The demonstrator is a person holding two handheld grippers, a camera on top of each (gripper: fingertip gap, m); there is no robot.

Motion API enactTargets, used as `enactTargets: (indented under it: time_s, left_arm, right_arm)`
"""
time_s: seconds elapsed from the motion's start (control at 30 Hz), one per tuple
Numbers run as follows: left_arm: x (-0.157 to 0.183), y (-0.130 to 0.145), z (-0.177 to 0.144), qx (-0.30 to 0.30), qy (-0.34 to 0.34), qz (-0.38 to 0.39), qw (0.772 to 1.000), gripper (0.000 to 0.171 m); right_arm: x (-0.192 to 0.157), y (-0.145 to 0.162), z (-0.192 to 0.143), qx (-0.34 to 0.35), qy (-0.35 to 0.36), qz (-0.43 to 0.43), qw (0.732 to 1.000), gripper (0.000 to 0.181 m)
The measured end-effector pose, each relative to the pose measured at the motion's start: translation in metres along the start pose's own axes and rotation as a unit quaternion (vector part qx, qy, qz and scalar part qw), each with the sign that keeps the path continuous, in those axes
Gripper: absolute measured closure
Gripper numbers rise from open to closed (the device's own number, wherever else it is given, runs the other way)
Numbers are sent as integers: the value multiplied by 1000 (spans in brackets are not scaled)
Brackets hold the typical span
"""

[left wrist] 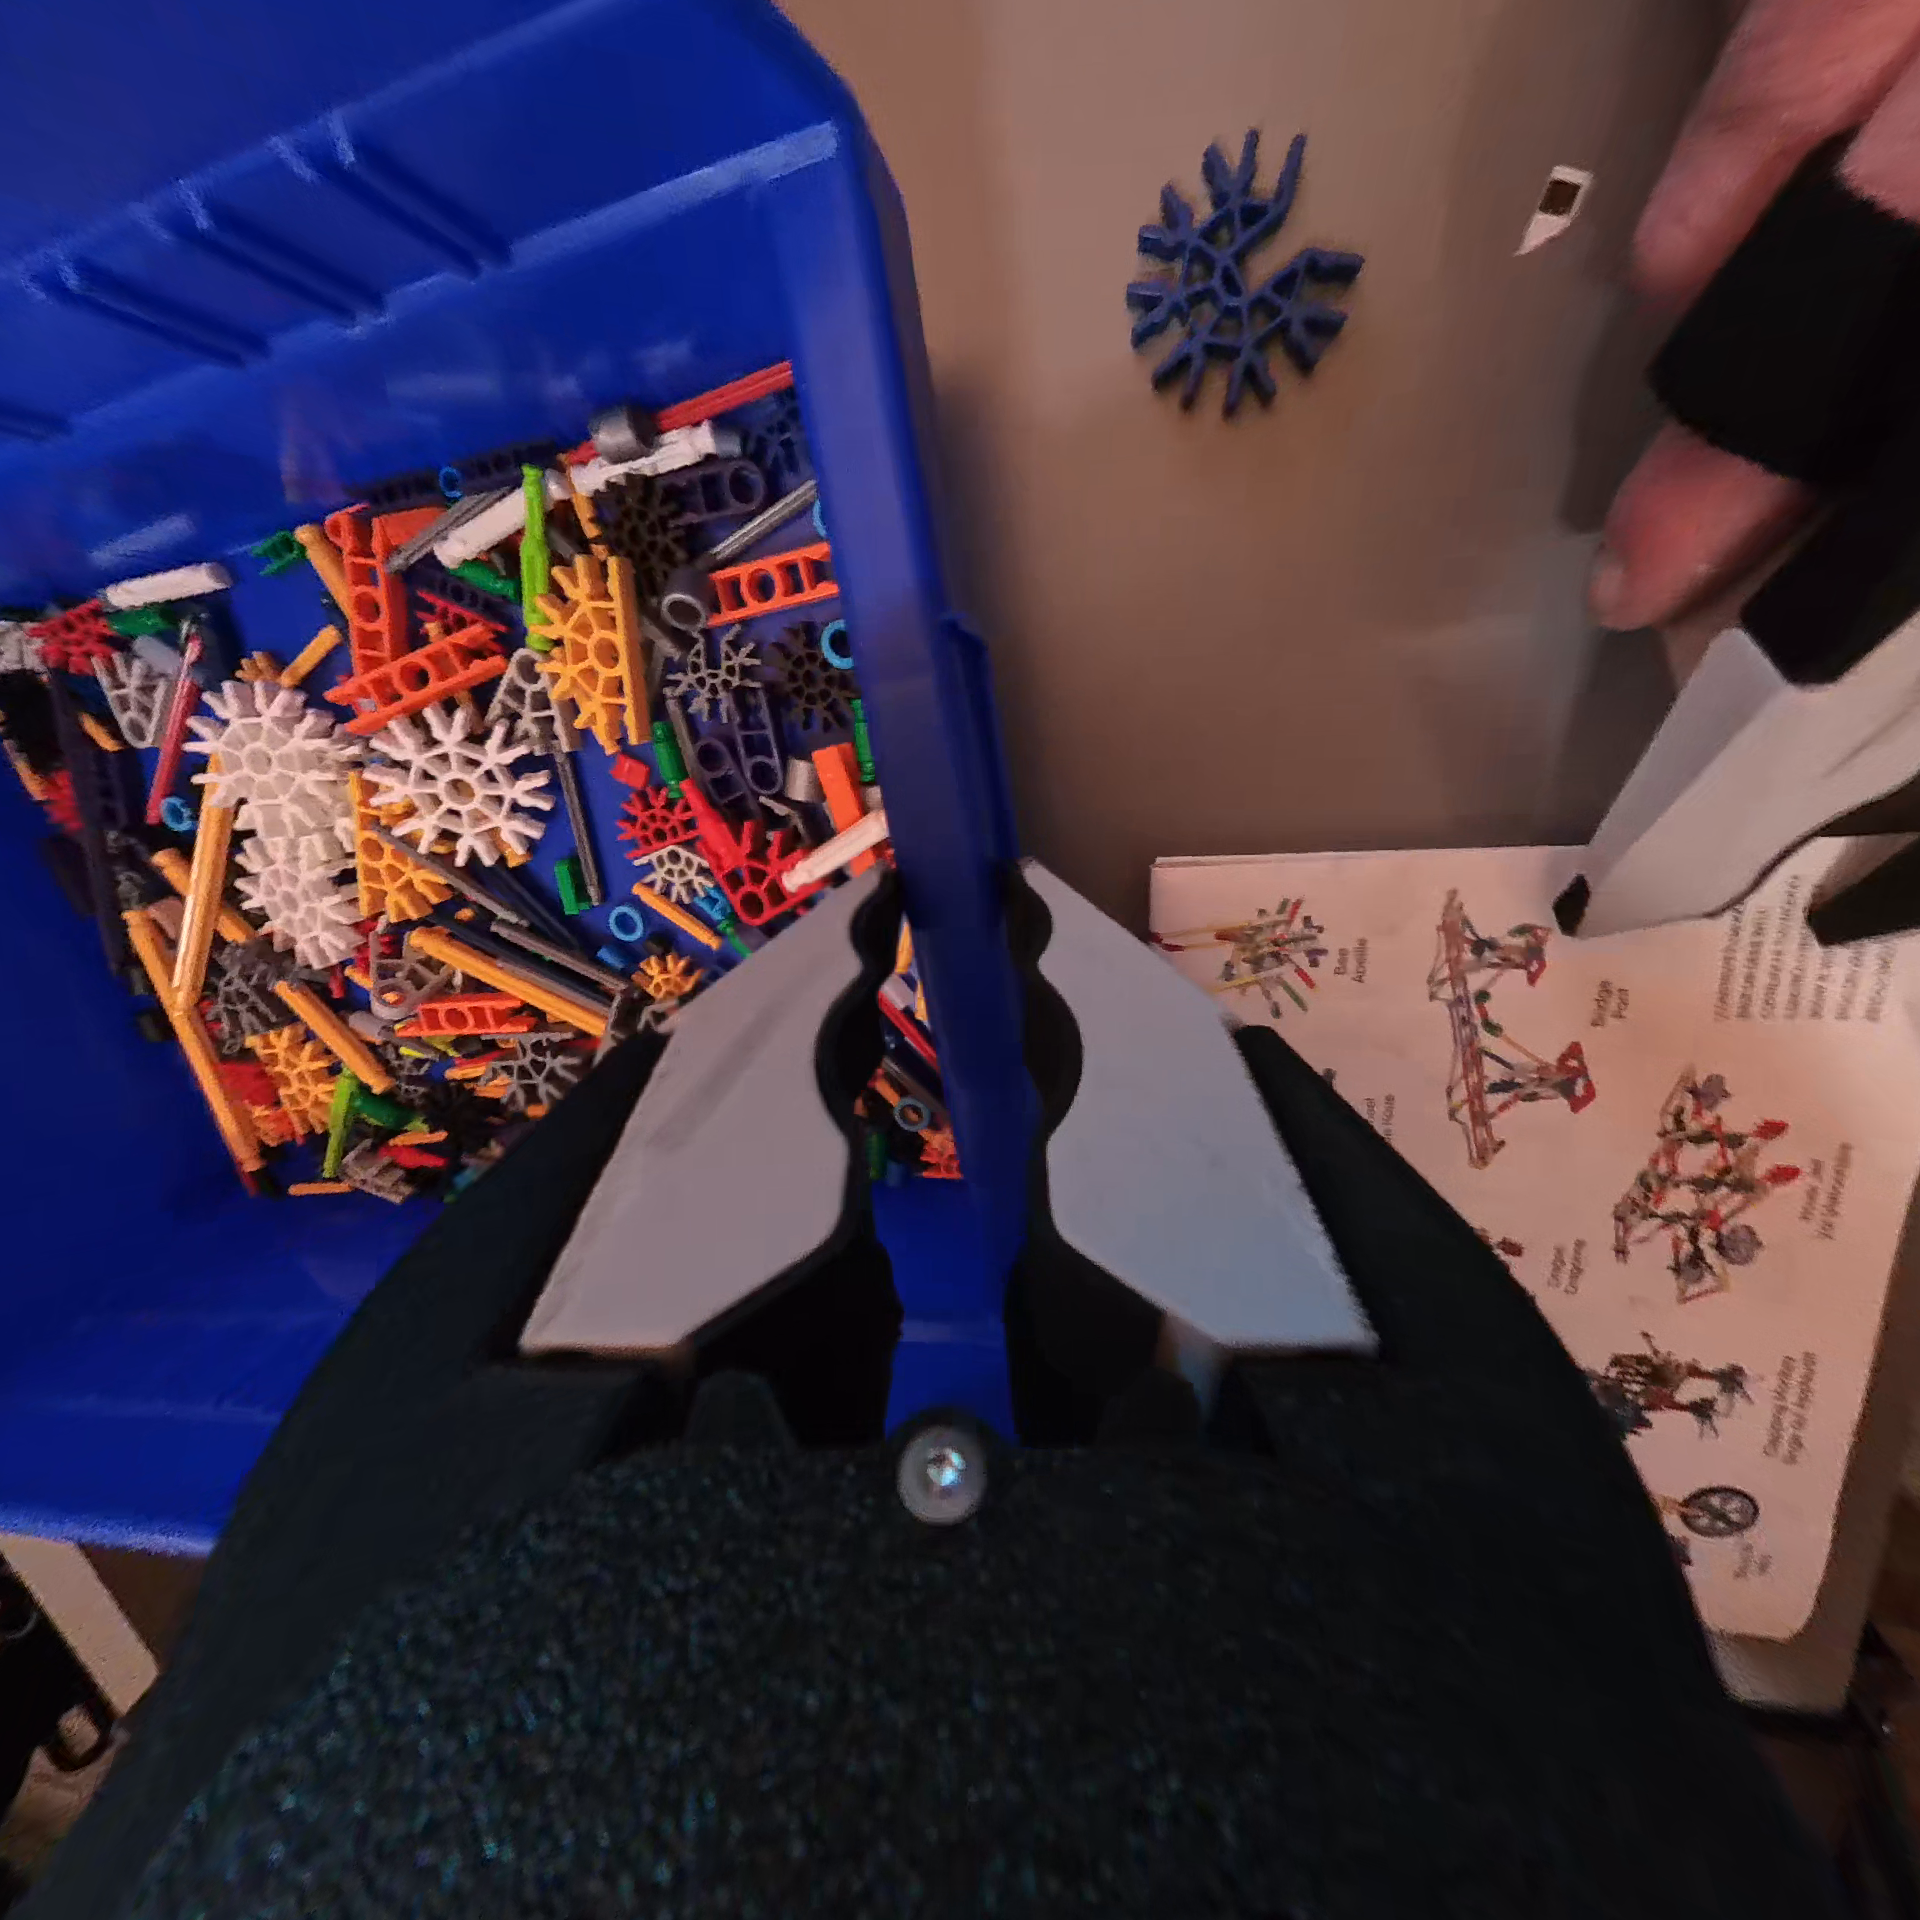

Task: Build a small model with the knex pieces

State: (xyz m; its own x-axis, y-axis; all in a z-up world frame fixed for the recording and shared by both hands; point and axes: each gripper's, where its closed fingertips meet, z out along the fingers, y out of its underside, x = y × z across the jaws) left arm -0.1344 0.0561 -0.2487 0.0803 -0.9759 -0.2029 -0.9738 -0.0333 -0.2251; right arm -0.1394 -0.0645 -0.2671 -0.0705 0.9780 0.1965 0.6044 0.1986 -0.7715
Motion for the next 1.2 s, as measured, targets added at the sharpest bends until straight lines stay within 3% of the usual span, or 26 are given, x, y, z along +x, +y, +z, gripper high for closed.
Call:
enactTargets:
  time_s: [0.4, 0.9, 1.1, 1.2]
  left_arm:
    - [-2, 18, -4, 12, 17, -77, 997, 156]
    - [6, 40, -11, 28, -14, -154, 988, 156]
    - [-16, 65, -13, -19, -86, -173, 981, 153]
    - [-18, 55, -21, 21, -106, -170, 980, 153]
  right_arm:
    - [-2, 5, -4, 0, 8, -3, 1000, 142]
    - [-3, 3, -3, 1, 10, -5, 1000, 142]
    - [-5, 1, -7, 9, 8, -7, 1000, 137]
    - [-5, -2, -9, 19, 13, -7, 1000, 134]
